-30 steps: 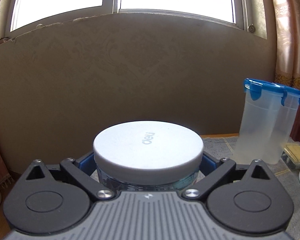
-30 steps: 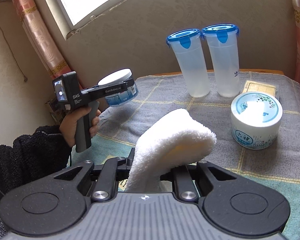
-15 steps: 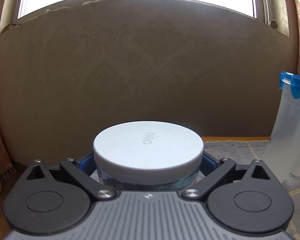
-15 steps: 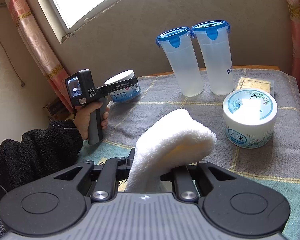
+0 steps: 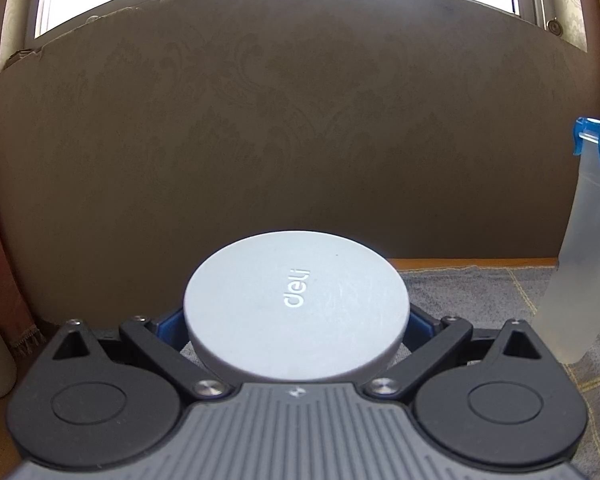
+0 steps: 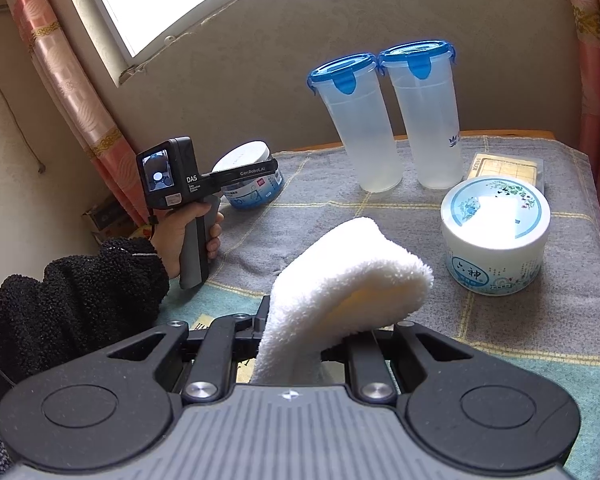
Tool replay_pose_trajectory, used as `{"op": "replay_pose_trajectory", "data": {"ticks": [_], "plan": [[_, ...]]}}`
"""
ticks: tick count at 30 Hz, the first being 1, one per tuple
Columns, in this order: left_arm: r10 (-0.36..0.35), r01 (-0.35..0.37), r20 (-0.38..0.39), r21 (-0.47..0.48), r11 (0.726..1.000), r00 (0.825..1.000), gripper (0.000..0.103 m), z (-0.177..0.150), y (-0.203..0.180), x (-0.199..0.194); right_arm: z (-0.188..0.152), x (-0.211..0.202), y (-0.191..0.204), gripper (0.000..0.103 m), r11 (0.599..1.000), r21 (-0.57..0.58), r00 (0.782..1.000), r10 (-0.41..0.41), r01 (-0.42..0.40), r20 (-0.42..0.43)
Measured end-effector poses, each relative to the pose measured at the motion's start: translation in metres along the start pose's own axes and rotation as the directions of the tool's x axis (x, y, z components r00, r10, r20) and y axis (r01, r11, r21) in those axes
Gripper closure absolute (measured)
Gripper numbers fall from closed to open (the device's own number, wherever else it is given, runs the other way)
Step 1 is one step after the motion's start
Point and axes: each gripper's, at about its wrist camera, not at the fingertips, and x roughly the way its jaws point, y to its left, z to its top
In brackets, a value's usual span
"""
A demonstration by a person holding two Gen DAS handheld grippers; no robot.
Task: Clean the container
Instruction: 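Lower the clear jar onto the table with the left tool, then open the left tool and withdraw it from the jar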
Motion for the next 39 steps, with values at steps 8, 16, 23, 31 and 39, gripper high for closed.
{"op": "replay_pose_trajectory", "data": {"ticks": [8, 16, 23, 31, 39], "plan": [[0.019, -0.018, -0.013, 0.051, 0.999, 1.000, 0.000, -0.003, -0.005, -0.005, 0.000, -0.005, 0.001, 0.083, 1.000, -0.001, 1.000, -0.005, 0.005, 0.013], [0.004, -0.002, -0.023, 0.098, 0.995, 1.000, 0.000, -0.009, -0.009, -0.022, 0.001, -0.016, 0.009, 0.083, 1.000, -0.017, 0.999, -0.010, 0.011, 0.032], [-0.036, 0.039, -0.049, 0.064, 0.997, 0.998, 0.001, -0.012, -0.005, -0.042, 0.001, -0.035, 0.023, 0.082, 0.999, -0.040, 0.998, -0.025, 0.028, 0.065], [-0.102, 0.102, -0.028, 0.014, 0.995, 0.994, 0.001, -0.024, 0.007, -0.090, -0.010, -0.055, 0.041, 0.083, 0.997, -0.062, 0.996, -0.038, 0.043, 0.086], [-0.216, 0.216, 0.053, 0.004, 0.976, 0.975, 0.001, -0.025, -0.012, -0.128, -0.027, -0.071, 0.050, 0.083, 0.996, -0.065, 0.994, -0.048, 0.054, 0.096]]}}
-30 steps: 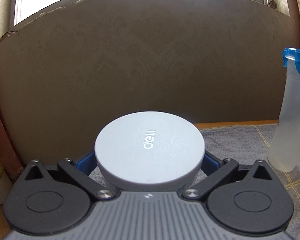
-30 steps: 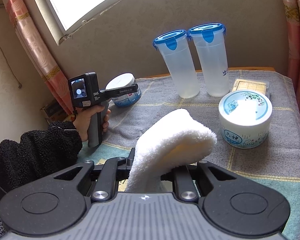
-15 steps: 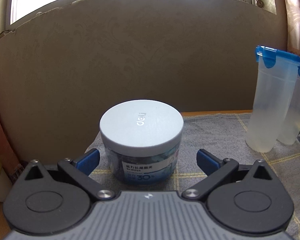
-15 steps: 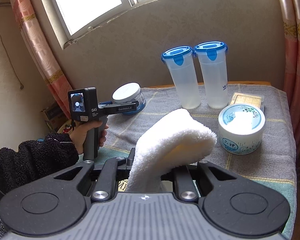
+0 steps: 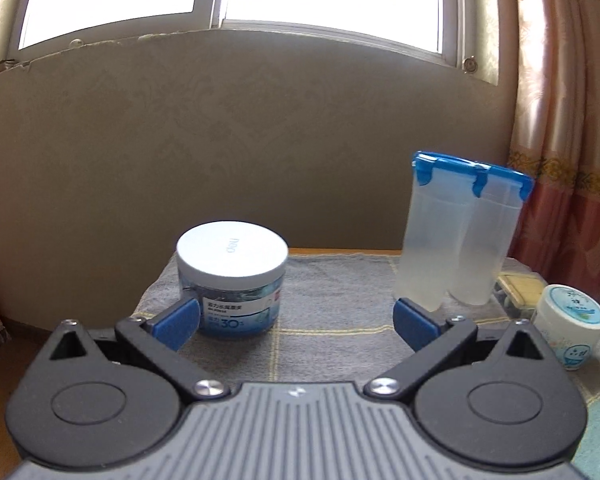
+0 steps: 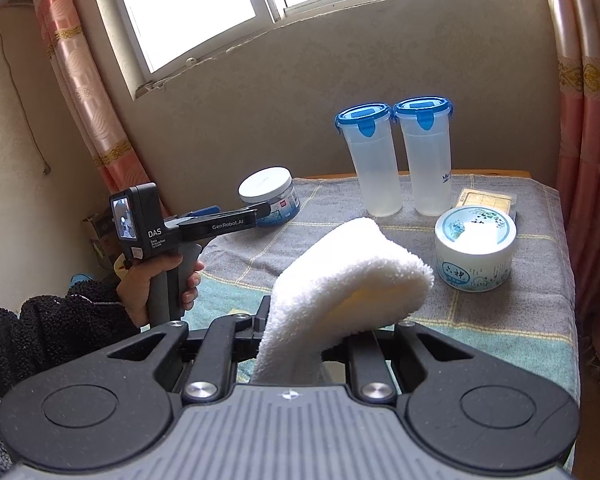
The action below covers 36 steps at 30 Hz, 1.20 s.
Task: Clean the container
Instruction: 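Open the left tool and withdraw it from the jar, then move the left tool to the white round tin and grasp it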
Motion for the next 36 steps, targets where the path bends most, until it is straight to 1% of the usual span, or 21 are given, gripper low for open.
{"op": "replay_pose_trajectory", "data": {"ticks": [6, 12, 17, 20, 25, 27, 31, 34, 36], "plan": [[-0.099, 0.097, 0.032, 0.035, 0.995, 0.995, 0.000, 0.006, -0.033, -0.008, -0.008, -0.013, -0.001, 0.082, 1.000, 0.013, 1.000, -0.013, 0.013, 0.013], [-0.209, 0.207, 0.037, 0.062, 0.976, 0.977, 0.000, 0.003, -0.071, -0.006, -0.013, -0.024, -0.010, 0.082, 0.999, 0.038, 0.999, -0.040, 0.039, 0.026], [-0.300, 0.296, 0.032, 0.083, 0.952, 0.954, 0.000, -0.001, -0.102, -0.001, -0.020, -0.031, -0.024, 0.083, 0.996, 0.068, 0.998, -0.060, 0.058, 0.027], [-0.358, 0.355, 0.024, 0.089, 0.931, 0.933, 0.000, -0.003, -0.121, 0.003, -0.025, -0.033, -0.034, 0.083, 0.993, 0.093, 0.997, -0.073, 0.070, 0.021], [-0.427, 0.424, -0.009, 0.122, 0.897, 0.904, 0.000, -0.009, -0.157, 0.014, -0.031, -0.037, -0.049, 0.082, 0.987, 0.133, 0.996, -0.092, 0.089, 0.019], [-0.444, 0.442, -0.025, 0.140, 0.886, 0.896, 0.000, -0.012, -0.170, 0.018, -0.032, -0.037, -0.055, 0.082, 0.985, 0.144, 0.995, -0.097, 0.093, 0.020], [-0.457, 0.459, -0.047, 0.164, 0.873, 0.888, 0.000, -0.018, -0.189, 0.026, -0.033, -0.038, -0.062, 0.082, 0.983, 0.157, 0.994, -0.103, 0.099, 0.020], [-0.460, 0.464, -0.060, 0.168, 0.870, 0.886, 0.000, -0.022, -0.197, 0.031, -0.033, -0.038, -0.067, 0.082, 0.982, 0.163, 0.994, -0.105, 0.100, 0.021], [-0.456, 0.460, -0.063, 0.169, 0.872, 0.888, 0.000, -0.023, -0.199, 0.033, -0.033, -0.038, -0.069, 0.082, 0.981, 0.165, 0.994, -0.105, 0.100, 0.023]]}}
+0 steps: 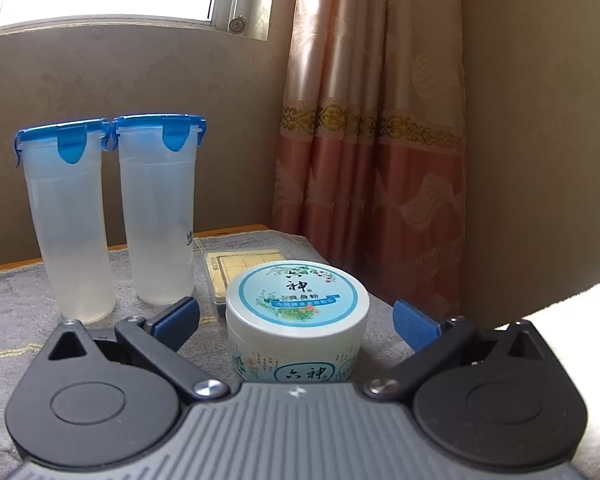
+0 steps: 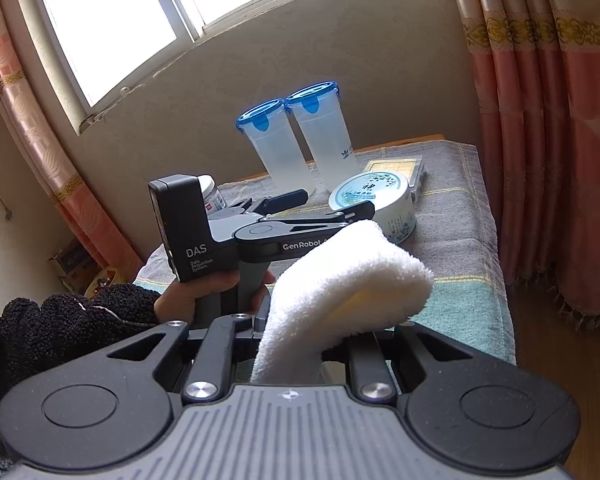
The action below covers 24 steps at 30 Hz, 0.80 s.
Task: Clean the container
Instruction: 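Move the left tool to the white round tin and grasp it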
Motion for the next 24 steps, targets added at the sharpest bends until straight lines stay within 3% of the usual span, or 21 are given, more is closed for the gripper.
{"op": "replay_pose_trajectory", "data": {"ticks": [24], "plan": [[0.004, -0.005, -0.111, -0.006, 1.000, 0.994, 0.000, 0.001, 0.004, 0.035, -0.005, 0.004, -0.014, 0.082, 0.999, 0.039, 1.000, 0.016, -0.016, 0.011]]}}
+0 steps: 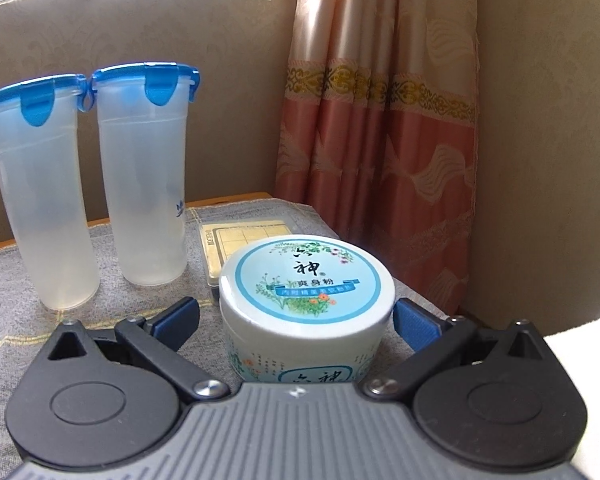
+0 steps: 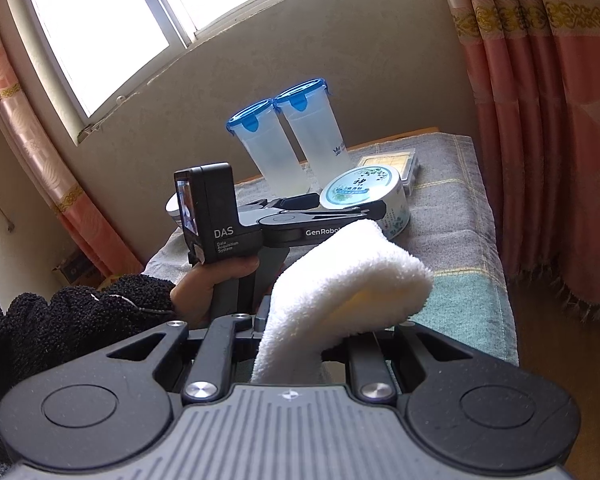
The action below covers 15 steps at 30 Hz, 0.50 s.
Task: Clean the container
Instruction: 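Move the left tool to the white round tin and grasp it, then lift the white round tin off the table with the left tool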
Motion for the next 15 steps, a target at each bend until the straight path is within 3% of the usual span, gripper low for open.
{"op": "replay_pose_trajectory", "data": {"ticks": [15], "plan": [[0.013, -0.011, -0.071, 0.036, 0.999, 0.997, 0.001, 0.010, -0.007, 0.030, 0.000, 0.003, -0.010, 0.082, 1.000, 0.020, 1.000, 0.011, -0.011, 0.000]]}}
